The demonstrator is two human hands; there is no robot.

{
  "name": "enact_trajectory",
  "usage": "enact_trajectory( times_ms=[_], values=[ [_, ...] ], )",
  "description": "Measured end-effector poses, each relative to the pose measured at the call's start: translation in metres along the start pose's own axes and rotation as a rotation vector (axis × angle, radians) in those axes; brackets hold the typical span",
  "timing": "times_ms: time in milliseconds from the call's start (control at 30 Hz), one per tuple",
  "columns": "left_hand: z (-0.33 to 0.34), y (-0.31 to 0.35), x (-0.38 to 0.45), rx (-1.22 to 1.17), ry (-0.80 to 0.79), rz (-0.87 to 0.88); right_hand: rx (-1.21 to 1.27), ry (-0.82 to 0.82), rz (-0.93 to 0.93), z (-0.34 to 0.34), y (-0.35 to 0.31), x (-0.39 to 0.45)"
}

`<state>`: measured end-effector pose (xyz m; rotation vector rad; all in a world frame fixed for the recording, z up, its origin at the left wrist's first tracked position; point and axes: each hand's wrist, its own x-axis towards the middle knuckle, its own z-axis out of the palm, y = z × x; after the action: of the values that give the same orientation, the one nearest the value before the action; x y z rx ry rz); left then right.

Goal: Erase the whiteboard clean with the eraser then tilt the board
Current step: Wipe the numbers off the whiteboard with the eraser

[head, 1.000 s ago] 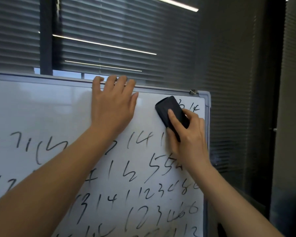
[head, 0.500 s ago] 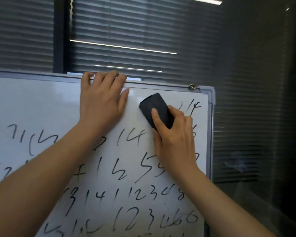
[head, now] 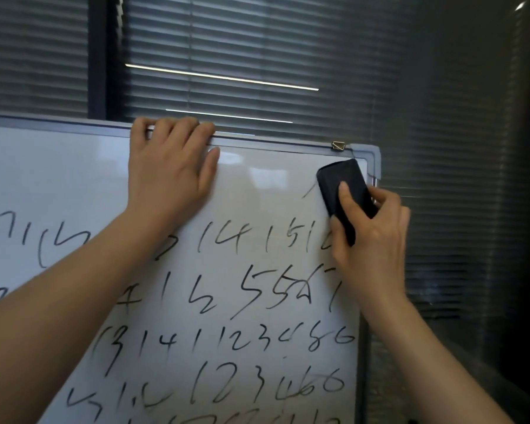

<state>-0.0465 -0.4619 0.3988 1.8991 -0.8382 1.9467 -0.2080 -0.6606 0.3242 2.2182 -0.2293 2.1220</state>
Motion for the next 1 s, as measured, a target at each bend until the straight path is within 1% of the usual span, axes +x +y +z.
enact_trajectory(
  times_ms=[67, 167, 233, 300, 433, 500, 567, 700, 800, 900, 1000],
  values=[
    [0.0, 0.0, 0.0, 0.001, -0.012, -0.004, 0.023, -0.038, -0.032, 0.004, -0.013, -0.014],
    [0.001, -0.002, 0.0, 0.009, -0.021, -0.003, 0.005, -0.115, -0.184, 0.006, -0.022, -0.031],
    [0.001, -0.001, -0.001, 0.009, -0.008, 0.005, -0.019, -0.118, -0.209, 0.004, -0.016, -0.03],
    [0.001, 0.002, -0.001, 0.002, 0.003, 0.011, -0.031, -0.094, -0.157, 0.0, -0.008, -0.021],
    [0.0, 0.002, 0.0, -0.019, 0.003, 0.008, -0.065, -0.015, 0.022, -0.007, 0.009, 0.001],
    [-0.001, 0.0, 0.0, -0.022, 0.0, 0.004, -0.069, 0.0, 0.069, -0.009, 0.012, 0.002],
    [-0.001, -0.001, -0.001, -0.017, -0.005, 0.0, -0.066, -0.012, 0.053, -0.007, 0.008, -0.006],
    [-0.001, -0.002, 0.0, -0.016, -0.041, -0.006, -0.082, -0.099, -0.035, -0.007, 0.003, -0.035],
    [-0.002, 0.0, 0.0, -0.015, -0.043, -0.003, -0.101, -0.121, -0.047, -0.014, 0.007, -0.047],
    [-0.004, 0.003, 0.0, -0.028, -0.056, -0.003, -0.123, -0.111, -0.035, -0.019, 0.01, -0.038],
    [-0.007, 0.003, 0.0, -0.033, -0.078, -0.01, -0.126, -0.074, 0.016, -0.018, 0.011, -0.009]
  ],
)
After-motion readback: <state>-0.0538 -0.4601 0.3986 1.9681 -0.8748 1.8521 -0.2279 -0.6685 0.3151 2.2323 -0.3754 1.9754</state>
